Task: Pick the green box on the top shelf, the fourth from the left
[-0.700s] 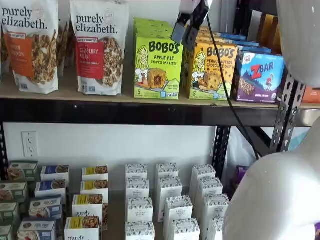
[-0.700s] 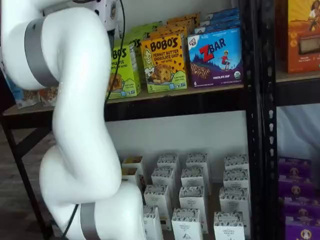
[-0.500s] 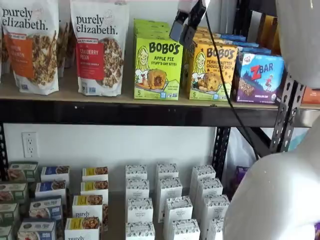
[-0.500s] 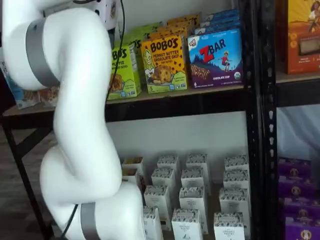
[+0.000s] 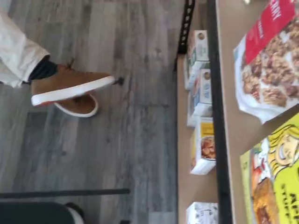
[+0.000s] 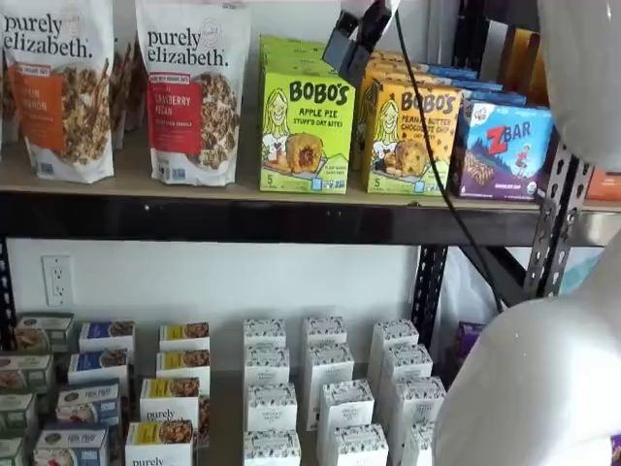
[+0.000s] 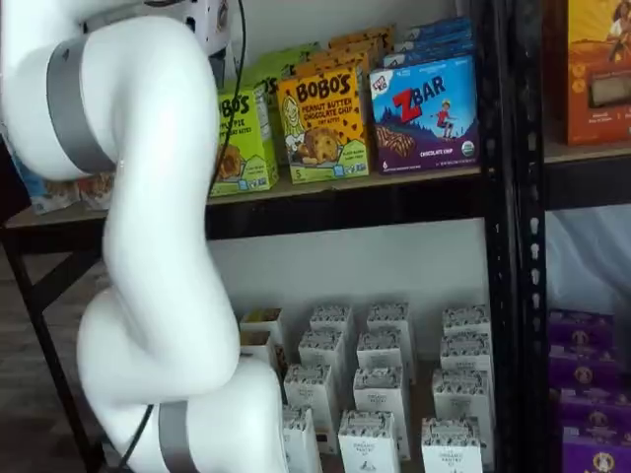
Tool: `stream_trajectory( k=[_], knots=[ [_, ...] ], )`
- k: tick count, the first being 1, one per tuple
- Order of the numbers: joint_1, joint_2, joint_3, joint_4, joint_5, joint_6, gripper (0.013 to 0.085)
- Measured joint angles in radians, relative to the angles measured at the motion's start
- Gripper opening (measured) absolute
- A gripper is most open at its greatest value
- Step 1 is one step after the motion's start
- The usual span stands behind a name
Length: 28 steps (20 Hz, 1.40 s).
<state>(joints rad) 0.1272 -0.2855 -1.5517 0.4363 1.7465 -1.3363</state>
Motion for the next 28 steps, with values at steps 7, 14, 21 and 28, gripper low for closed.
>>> stream_trajectory(
  k=[7,14,21,28],
  knots=[
    [0.019,-0.042,0.074,-0.001,-0.138,0.005,0.0850],
    [0.019,-0.026,0.079,-0.006,-0.193,-0.004,0.0850],
    [0.017,0.006,0.054,-0.007,-0.216,-0.008,0.0850],
    [0.017,0.041,0.025,-0.020,-0.227,-0.012,0.0850]
  ],
)
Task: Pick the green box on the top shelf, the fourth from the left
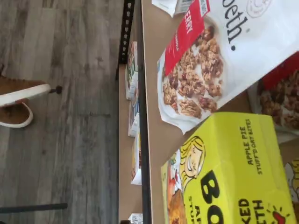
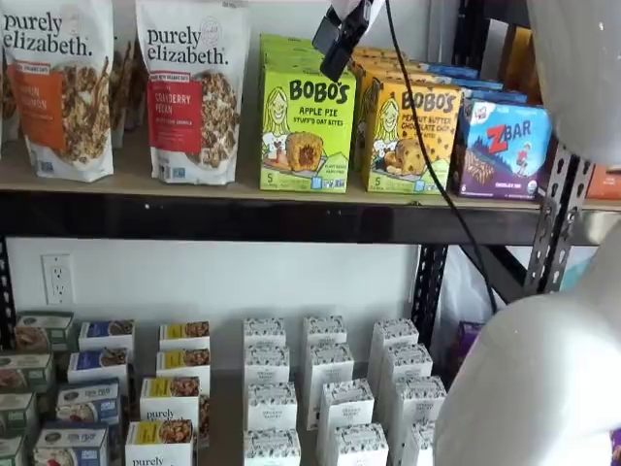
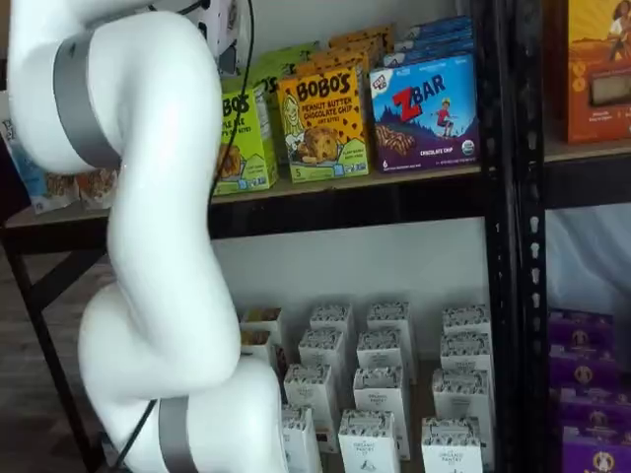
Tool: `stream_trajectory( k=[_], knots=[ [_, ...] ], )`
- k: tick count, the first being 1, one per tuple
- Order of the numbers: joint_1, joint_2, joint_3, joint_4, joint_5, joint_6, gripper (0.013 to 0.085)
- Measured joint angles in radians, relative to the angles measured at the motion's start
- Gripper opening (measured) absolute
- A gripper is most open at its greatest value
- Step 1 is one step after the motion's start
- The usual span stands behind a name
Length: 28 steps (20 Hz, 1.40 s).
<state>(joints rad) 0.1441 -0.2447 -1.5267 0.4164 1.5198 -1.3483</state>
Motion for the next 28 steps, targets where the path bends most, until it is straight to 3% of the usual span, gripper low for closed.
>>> stream_trajectory(
  k=[20,28],
  knots=[
    [-0.020,0.071,-0.030,-0.037,-0.025,-0.039,0.0850],
    [-0.008,0.107,-0.061,-0.074,-0.006,-0.034,0.0850]
  ],
)
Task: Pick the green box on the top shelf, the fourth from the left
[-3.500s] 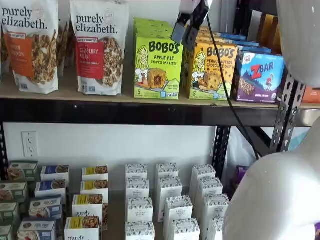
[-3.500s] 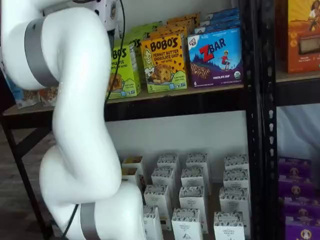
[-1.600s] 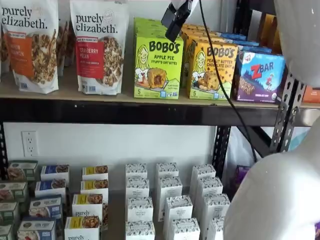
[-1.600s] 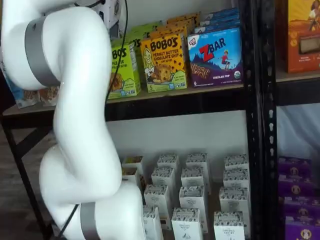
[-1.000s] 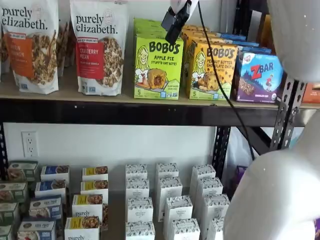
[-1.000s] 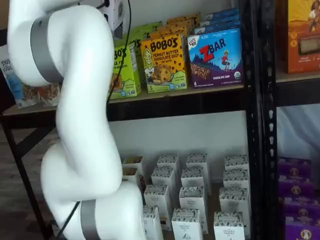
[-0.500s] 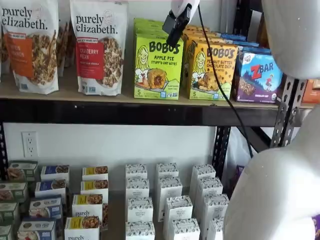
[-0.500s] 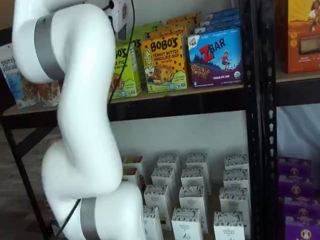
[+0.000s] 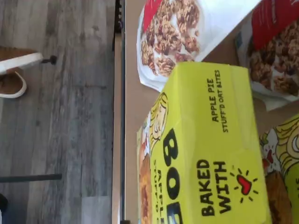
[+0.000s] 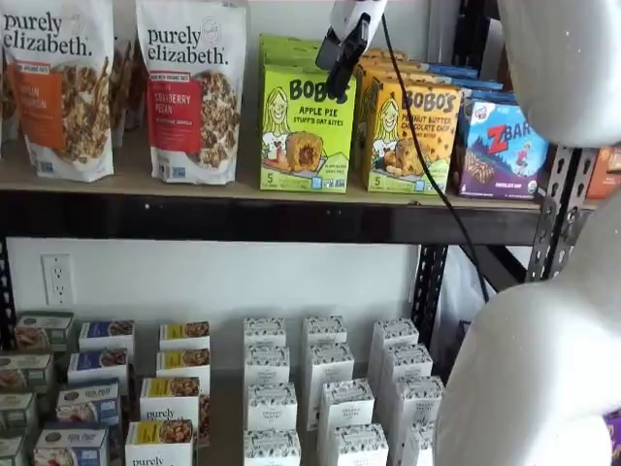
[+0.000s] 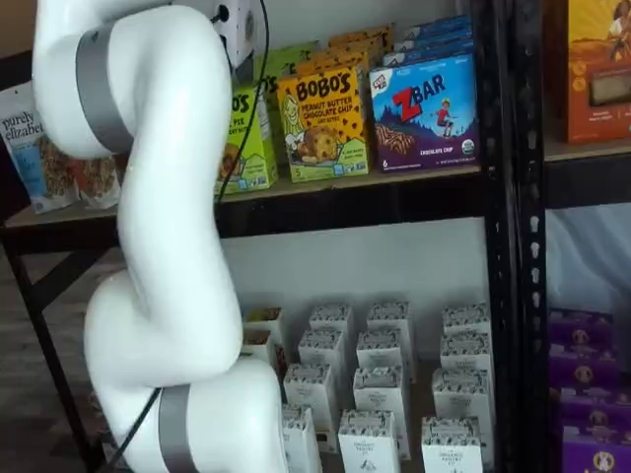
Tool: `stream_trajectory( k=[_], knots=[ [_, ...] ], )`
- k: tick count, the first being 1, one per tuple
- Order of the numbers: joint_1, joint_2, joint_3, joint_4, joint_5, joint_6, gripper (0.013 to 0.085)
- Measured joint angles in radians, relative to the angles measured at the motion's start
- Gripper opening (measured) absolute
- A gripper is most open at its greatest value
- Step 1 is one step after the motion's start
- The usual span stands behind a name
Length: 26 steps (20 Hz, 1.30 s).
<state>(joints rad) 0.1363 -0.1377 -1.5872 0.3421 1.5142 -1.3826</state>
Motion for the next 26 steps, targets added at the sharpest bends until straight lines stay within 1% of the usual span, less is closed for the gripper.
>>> stream_trajectory(
  k=[3,6,13,23,26],
  knots=[
    [0.009,0.009,-0.006,-0.014,-0.001,0.006,0.0850],
    [0.024,0.016,-0.009,-0.044,-0.008,0.016,0.0850],
    [0.042,0.042,-0.025,-0.076,-0.001,0.027,0.0850],
    [0.042,0.069,-0.056,-0.111,0.042,0.025,0.0850],
    [0.041,0.067,-0.052,-0.114,0.039,0.023,0.0850]
  ],
)
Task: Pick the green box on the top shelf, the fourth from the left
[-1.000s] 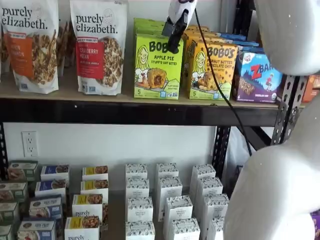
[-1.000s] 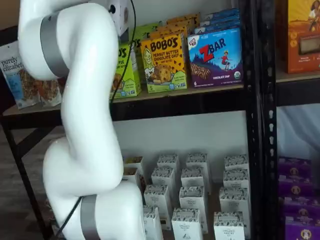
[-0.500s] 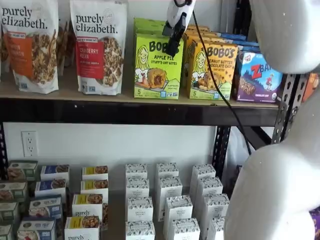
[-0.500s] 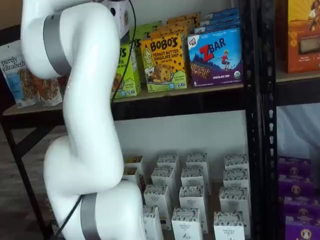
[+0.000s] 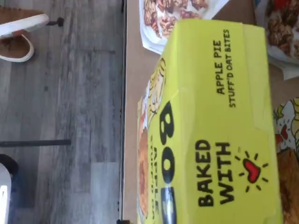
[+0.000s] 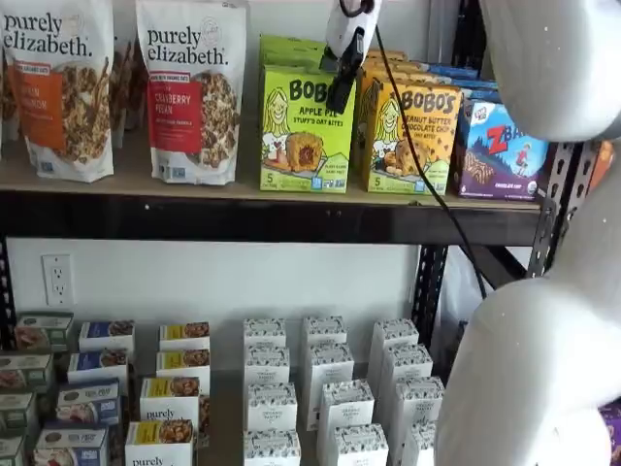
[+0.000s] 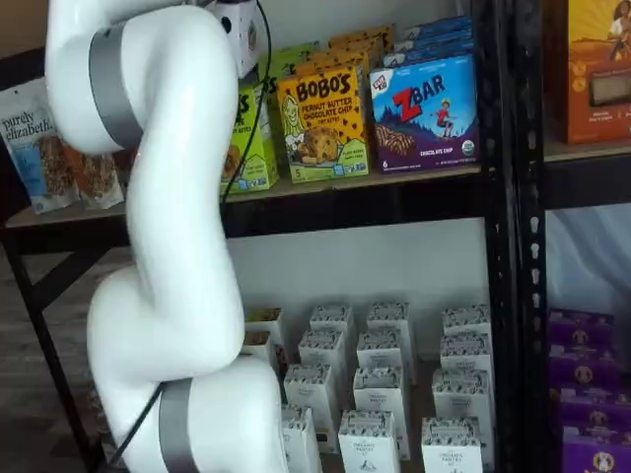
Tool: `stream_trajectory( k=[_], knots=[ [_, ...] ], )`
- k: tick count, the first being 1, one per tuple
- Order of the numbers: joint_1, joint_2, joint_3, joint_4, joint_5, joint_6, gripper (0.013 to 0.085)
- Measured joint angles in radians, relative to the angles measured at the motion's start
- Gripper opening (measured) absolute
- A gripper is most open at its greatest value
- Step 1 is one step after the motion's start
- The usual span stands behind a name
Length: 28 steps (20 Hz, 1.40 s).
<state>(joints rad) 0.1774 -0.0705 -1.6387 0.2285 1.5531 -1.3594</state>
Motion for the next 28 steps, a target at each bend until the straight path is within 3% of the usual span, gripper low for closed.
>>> stream_trajectory(
  k=[17,19,24,26,28],
  knots=[
    [0.006,-0.007,0.027,-0.002,-0.014,0.002,0.0850],
    [0.005,-0.009,0.032,0.002,-0.019,0.000,0.0770],
    [0.004,-0.006,0.032,0.008,-0.018,-0.001,0.0690],
    [0.003,-0.006,0.032,0.010,-0.018,-0.001,0.0610],
    [0.003,-0.004,0.029,0.012,-0.016,-0.002,0.0610]
  ],
)
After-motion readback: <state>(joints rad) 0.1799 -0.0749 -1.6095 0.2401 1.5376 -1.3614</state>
